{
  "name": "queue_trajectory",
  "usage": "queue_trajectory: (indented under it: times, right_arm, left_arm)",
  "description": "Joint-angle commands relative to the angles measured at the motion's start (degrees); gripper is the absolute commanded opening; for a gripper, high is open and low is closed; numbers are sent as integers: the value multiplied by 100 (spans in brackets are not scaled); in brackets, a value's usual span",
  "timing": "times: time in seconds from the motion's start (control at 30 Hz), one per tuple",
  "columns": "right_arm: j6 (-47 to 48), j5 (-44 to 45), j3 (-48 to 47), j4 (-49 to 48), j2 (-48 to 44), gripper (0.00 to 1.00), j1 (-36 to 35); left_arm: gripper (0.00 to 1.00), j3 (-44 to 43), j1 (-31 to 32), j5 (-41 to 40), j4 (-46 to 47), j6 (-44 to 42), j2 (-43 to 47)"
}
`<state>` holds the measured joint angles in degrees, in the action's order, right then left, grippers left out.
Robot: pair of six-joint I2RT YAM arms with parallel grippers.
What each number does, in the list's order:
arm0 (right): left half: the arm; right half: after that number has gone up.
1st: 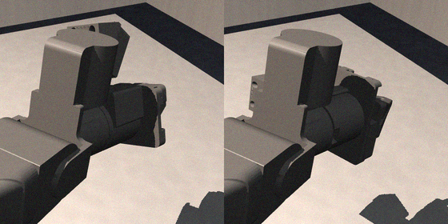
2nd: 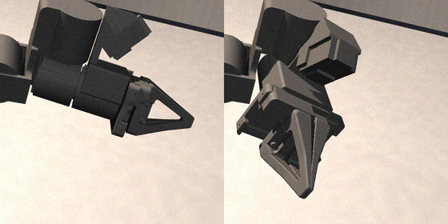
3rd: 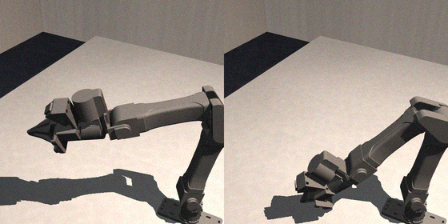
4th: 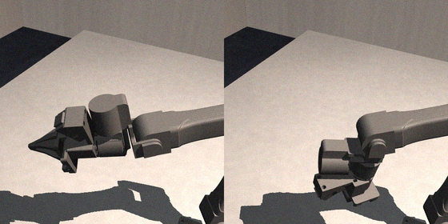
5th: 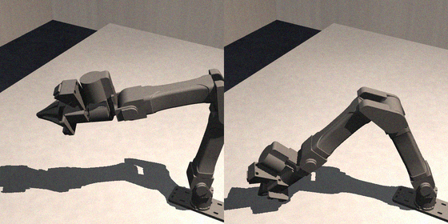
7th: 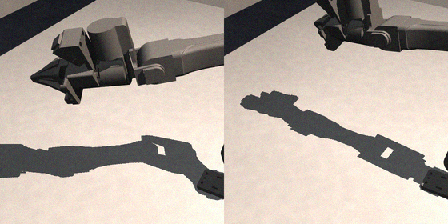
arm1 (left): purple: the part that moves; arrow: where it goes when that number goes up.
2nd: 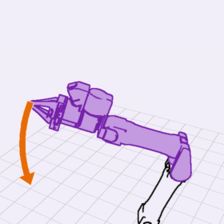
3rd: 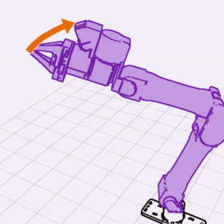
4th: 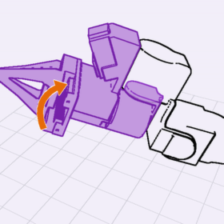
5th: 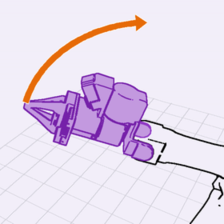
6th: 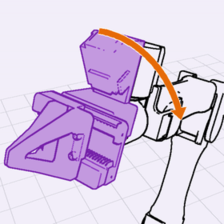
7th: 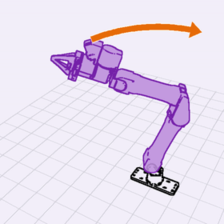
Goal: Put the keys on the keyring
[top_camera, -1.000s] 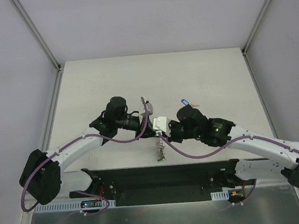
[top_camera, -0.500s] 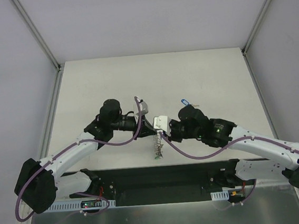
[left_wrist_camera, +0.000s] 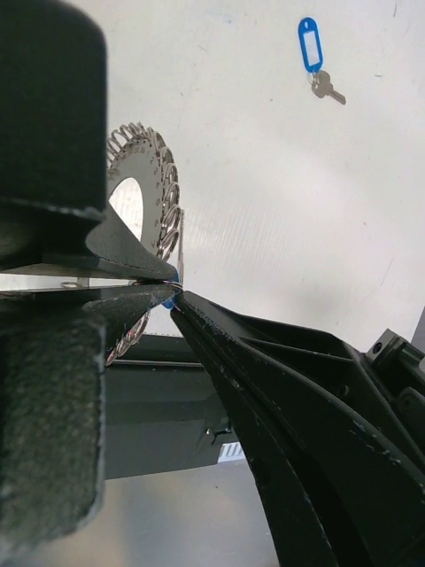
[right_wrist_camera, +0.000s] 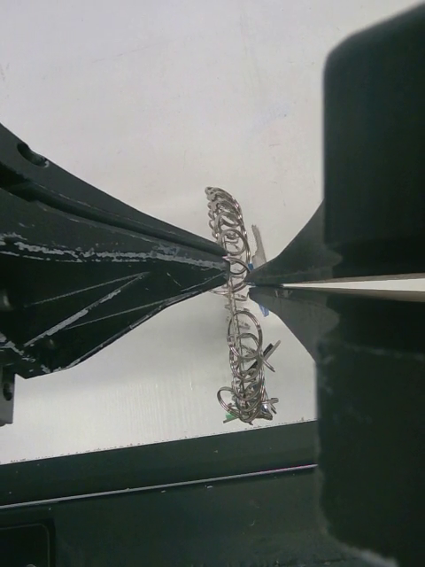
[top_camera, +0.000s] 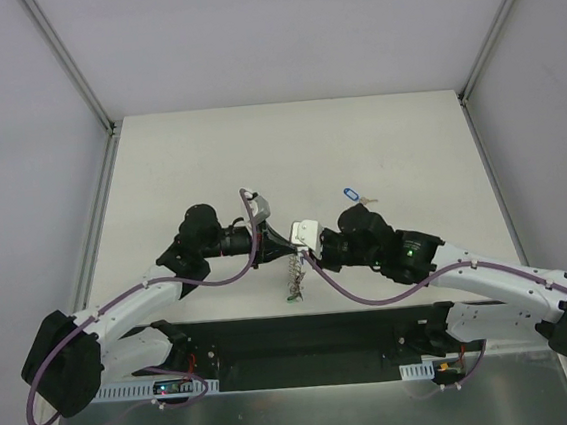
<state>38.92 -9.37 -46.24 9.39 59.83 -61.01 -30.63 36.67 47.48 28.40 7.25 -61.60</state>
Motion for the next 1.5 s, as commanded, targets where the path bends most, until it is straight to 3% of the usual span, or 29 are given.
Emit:
queue_trajectory:
  times: [0.0, 0.67, 0.83, 1.1, 1.23, 1.4, 1.47]
  right_arm:
    - [-314, -136, 97, -332, -191, 1, -77]
    - [-763, -127, 212, -1246, 142, 1, -77]
    - [-526, 416, 89, -1001, 205, 1, -69]
    - [203, 664, -438, 96, 116, 1, 46]
    - [405, 463, -702, 475, 213, 1, 46]
    - [573, 234, -1036, 941, 292, 1, 54]
    - [634, 163, -1098, 1073, 318, 1, 46]
  left_arm:
    - [0, 136, -81, -616, 1220, 268, 254]
    - [0, 1446, 367, -2472, 4331, 1270, 167]
    - [0, 1630, 438, -2612, 4841, 1464, 8]
    - [0, 1798, 438, -2577, 3666, 1087, 578]
    - [22, 1684, 438, -2534, 2856, 726, 913]
    - [31, 1499, 394, -2595, 1977, 59, 1308]
    - [35, 1350, 359, -2273, 1652, -161, 1335]
